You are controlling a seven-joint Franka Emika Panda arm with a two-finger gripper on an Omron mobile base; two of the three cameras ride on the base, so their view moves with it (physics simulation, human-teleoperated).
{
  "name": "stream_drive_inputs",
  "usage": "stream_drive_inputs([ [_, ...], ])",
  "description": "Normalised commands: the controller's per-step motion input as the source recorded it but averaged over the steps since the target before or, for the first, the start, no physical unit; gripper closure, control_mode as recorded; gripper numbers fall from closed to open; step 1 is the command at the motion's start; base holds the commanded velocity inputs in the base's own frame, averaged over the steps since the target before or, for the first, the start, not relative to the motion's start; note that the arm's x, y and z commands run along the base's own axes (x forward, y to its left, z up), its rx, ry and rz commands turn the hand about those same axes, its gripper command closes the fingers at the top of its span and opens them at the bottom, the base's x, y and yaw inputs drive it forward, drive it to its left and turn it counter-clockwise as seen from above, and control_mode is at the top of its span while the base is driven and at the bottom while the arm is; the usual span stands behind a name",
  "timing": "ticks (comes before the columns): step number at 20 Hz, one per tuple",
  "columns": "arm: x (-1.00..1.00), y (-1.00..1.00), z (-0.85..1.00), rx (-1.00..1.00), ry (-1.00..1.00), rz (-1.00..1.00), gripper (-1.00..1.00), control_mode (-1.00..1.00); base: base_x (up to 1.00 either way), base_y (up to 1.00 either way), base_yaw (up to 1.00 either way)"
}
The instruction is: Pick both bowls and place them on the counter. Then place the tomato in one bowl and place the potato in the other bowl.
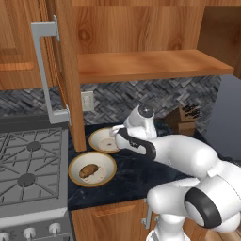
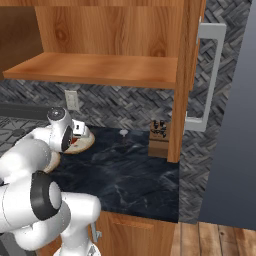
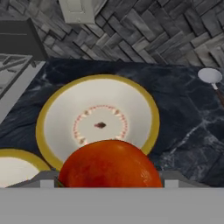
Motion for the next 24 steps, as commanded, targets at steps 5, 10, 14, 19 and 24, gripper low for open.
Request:
stream_drive_inputs([
  [5,0.23,0.30,0.01,0.09,0.01,0.00,1.00,-1.00,0.00,0.00,0.00],
  [10,0.02,0.15,-0.18,0.00,0.04,0.00,1.00,-1.00,0.00,0.00,0.00],
  [14,0.06,0.11,-0.13,0.00,0.03,0.00,1.00,-1.00,0.00,0.00,0.00],
  [19,0.09,0.06,-0.21,0.00,0.10,0.00,1.00,-1.00,0.00,0.00,0.00],
  [24,0.14,0.05,-0.21,0.00,0.10,0.00,1.00,-1.00,0.00,0.00,0.00],
])
